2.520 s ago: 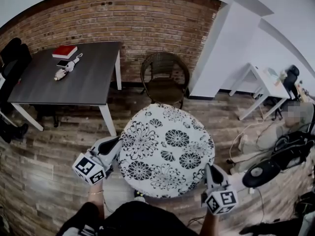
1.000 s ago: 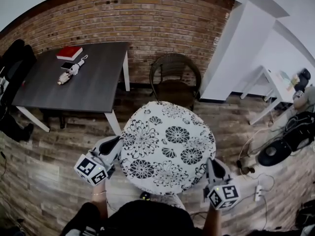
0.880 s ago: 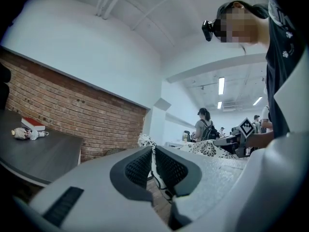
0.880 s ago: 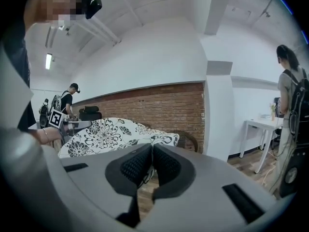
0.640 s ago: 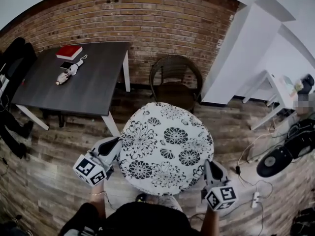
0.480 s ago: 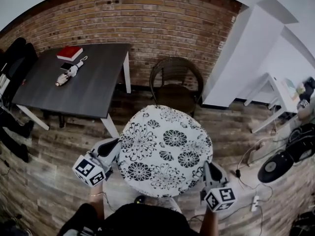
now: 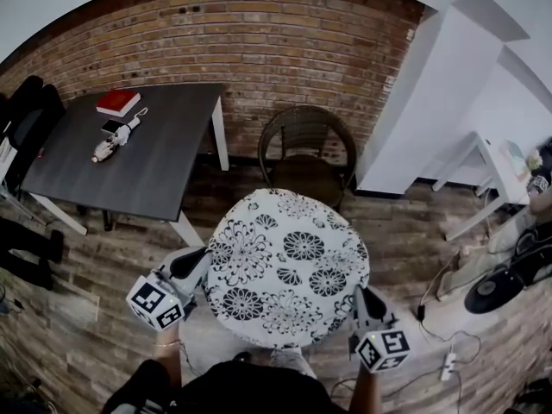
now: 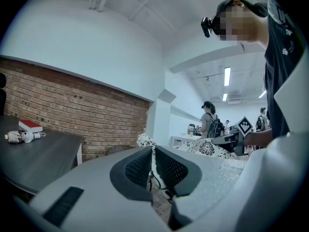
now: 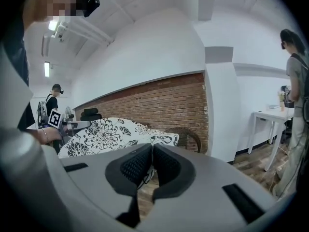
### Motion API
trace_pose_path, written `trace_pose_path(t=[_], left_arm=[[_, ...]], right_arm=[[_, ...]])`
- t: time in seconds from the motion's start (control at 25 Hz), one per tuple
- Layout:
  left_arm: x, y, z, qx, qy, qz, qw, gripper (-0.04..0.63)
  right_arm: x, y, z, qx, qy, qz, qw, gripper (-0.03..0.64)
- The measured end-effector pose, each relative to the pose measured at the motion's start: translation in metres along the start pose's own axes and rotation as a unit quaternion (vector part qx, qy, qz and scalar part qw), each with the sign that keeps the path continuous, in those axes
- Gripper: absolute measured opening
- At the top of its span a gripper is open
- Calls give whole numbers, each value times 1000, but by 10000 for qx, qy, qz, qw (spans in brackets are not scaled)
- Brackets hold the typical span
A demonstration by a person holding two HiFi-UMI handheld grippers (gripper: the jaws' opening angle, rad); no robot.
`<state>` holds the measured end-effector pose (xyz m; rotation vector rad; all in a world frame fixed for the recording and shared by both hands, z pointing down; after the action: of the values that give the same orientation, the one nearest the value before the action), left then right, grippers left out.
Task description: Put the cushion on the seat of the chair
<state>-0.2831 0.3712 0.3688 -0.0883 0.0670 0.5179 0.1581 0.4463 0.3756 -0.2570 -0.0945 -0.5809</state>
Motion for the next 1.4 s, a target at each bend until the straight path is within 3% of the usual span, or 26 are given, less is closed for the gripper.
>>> trace_pose_path(t=[0.44,1.08,1.4], left_arm=[[30,-66,-39,-121,-56,-172,9998,20],[59,-126,-58,-147,-156,-537,9983,20],[79,-151,-61,-161,-249,-591,9978,20]], right_arm=[[79,-8,-41,-9,-104,-151,9998,11],[161,-44,-69,273,-132,-592,9978,11],[197,-46,-64,65,-79,-712,9974,11]])
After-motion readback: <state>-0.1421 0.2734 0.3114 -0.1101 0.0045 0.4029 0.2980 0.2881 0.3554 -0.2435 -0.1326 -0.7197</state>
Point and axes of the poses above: the fingertips, and each gripper's own axes: y backward along the fingers, x to its right, z out of its underside, the point moved 10 cm from there along y, backward along the fingers, and after that the axes turned 14 degrees about -z, right-handed, at the moved point
